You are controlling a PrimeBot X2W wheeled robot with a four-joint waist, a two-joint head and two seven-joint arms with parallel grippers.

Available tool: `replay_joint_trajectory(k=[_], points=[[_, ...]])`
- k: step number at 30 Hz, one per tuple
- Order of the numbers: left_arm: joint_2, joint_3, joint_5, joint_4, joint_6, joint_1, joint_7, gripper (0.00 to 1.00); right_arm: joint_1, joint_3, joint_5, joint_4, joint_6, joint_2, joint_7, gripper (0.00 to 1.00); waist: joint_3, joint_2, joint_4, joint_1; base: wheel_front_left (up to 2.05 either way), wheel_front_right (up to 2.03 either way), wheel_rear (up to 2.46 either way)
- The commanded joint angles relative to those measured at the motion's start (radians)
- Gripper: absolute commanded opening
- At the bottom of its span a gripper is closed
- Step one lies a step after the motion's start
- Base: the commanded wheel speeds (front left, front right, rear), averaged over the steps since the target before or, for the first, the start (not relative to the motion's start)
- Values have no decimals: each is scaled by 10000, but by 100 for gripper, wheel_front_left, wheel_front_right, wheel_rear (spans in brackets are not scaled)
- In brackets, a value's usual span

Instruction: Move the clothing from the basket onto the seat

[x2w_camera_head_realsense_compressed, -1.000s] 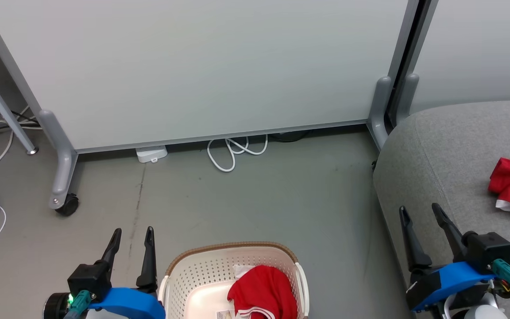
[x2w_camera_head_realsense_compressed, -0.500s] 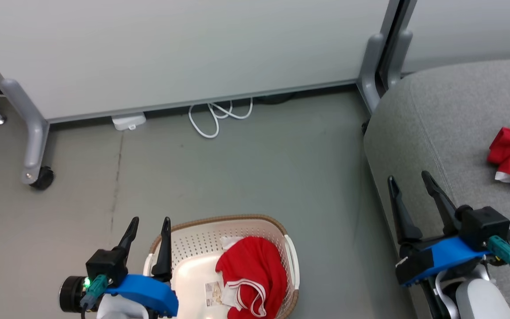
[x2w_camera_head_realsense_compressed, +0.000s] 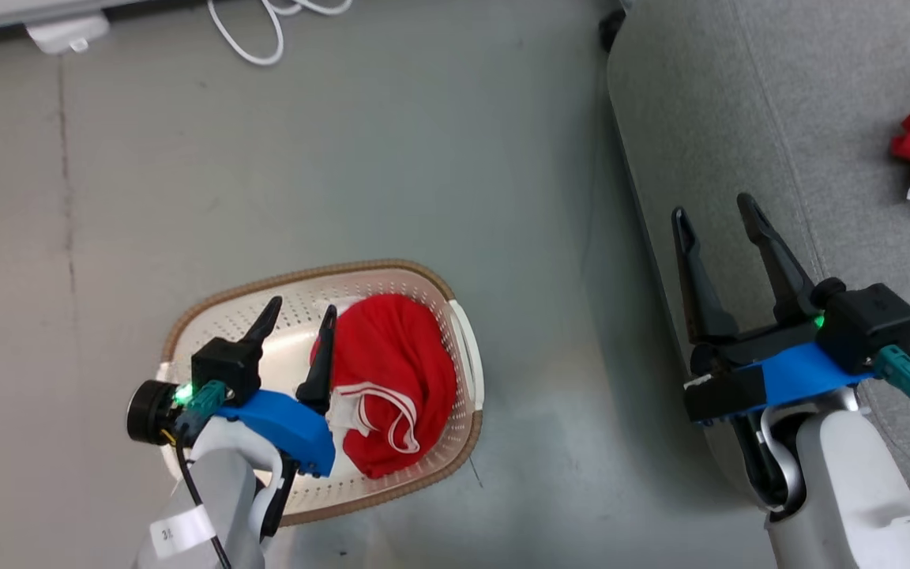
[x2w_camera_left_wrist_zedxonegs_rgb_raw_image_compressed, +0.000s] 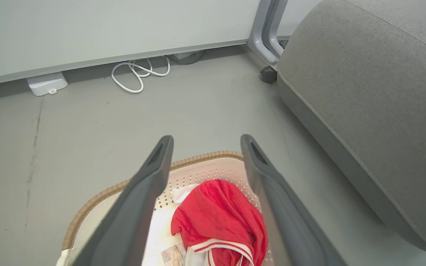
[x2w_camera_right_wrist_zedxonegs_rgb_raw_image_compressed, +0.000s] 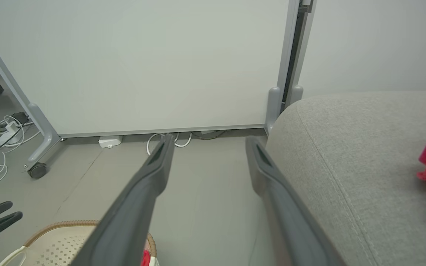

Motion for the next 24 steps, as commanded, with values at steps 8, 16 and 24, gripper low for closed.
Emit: replay_joint_trajectory(k=[8,16,24], points=[[215,-949,-801,1725,-25,-1748,52,100,-744,165,134,-435,1,40,-278,100,2606,0,-722,-3,0,0,0],[314,-1977,-1613,2673,-25,-2688,13,100,-1020,385,214,-624,1,39,-460,100,3642,0,-900,-3,0,0,0],[256,-2661,-2481,3120,-24,-3348,-21,100,-999,426,390,-732,1,38,-627,100,4251,0,-1055,-3,0,0,0]])
